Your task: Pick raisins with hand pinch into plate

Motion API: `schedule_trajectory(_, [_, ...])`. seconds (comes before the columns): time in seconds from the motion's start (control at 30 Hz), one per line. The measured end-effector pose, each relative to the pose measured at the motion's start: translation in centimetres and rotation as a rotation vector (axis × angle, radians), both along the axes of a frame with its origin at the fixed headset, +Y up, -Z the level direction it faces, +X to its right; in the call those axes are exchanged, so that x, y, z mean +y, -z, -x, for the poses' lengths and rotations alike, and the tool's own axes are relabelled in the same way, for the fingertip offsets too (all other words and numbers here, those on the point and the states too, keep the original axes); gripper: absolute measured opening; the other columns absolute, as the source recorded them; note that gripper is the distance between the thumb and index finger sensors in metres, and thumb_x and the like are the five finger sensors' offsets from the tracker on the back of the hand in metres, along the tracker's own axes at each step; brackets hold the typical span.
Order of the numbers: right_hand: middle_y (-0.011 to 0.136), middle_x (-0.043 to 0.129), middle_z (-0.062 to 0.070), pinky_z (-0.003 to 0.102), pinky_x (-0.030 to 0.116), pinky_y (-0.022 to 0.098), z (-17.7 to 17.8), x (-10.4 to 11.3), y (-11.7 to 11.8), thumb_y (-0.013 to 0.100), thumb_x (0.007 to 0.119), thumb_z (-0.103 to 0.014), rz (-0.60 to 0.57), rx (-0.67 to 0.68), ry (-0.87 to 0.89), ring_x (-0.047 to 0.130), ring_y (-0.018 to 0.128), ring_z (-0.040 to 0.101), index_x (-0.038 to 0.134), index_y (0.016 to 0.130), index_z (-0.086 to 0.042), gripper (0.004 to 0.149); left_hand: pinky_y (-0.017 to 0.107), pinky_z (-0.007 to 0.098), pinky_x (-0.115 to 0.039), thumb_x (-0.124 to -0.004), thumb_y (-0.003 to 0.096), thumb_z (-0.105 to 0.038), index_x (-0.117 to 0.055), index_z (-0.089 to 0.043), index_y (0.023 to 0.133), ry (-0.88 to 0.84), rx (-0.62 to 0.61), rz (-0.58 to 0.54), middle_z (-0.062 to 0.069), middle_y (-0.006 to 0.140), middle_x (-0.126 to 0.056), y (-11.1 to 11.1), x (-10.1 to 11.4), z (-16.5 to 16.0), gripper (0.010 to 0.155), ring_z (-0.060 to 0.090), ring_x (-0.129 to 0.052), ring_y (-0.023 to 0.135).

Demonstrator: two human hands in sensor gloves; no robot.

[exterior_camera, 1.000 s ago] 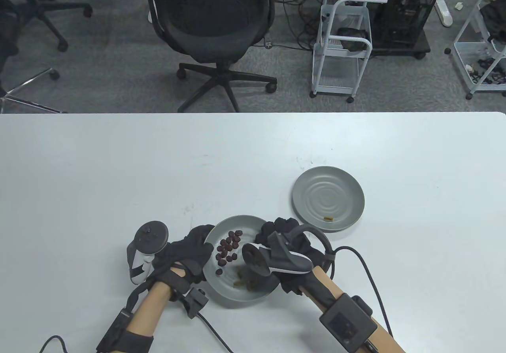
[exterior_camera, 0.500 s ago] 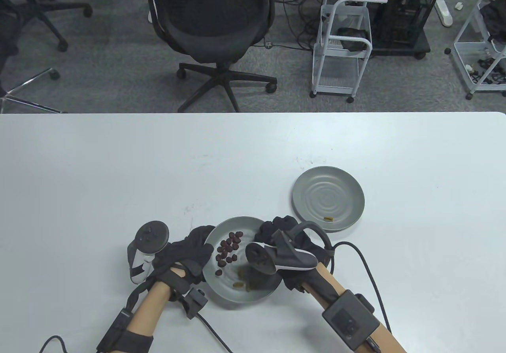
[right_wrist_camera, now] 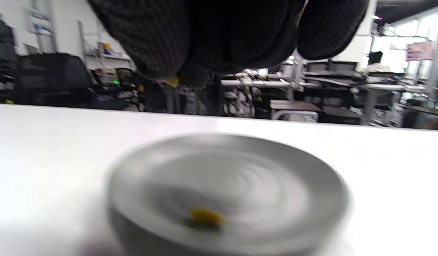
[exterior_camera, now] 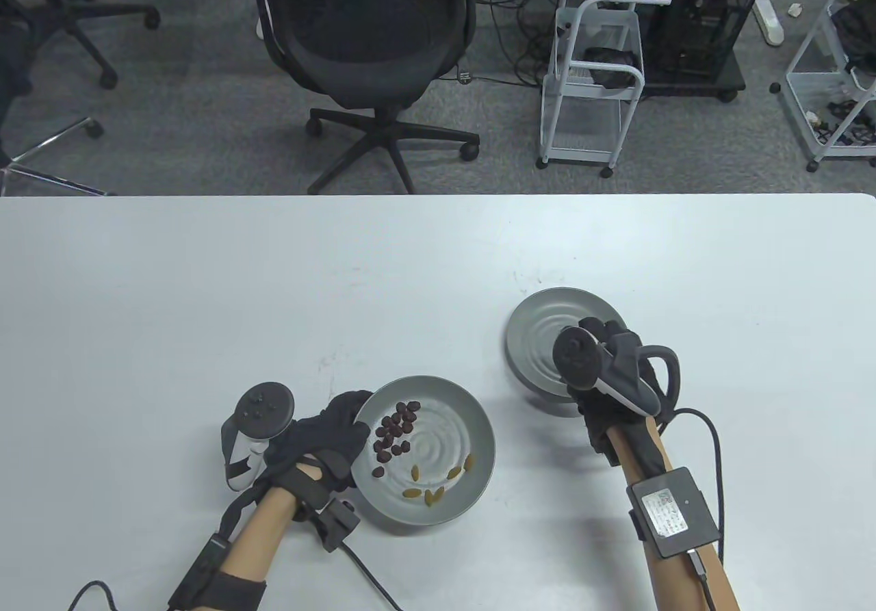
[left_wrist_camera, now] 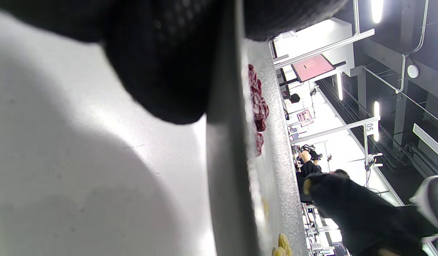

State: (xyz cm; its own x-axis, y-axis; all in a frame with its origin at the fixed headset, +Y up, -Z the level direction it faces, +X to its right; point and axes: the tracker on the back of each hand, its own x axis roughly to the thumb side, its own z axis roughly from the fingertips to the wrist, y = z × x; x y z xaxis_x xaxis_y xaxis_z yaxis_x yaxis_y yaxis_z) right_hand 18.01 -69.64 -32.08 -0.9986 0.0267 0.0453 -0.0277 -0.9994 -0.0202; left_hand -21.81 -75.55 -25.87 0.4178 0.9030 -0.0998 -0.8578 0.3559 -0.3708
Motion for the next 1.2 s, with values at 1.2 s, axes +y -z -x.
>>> schedule_trajectory(1.2, [0.087, 0.082, 0.012, 0.065, 0.064, 0.068, 11.4, 5.7, -6.7, 0.052, 0.081, -0.041, 0.069, 0.433, -0.059, 0.084, 0.069, 0.035, 0.078, 0.098, -0.018, 0.052, 0.005, 0.033, -0.091, -0.075, 0.0476, -0.031, -0.064, -0.017, 0.102, -0.006, -0.001, -0.005, 0.013, 0.079, -0.097, 0.0, -0.2, 0.0, 0.058, 0.021, -0.104, 0.014])
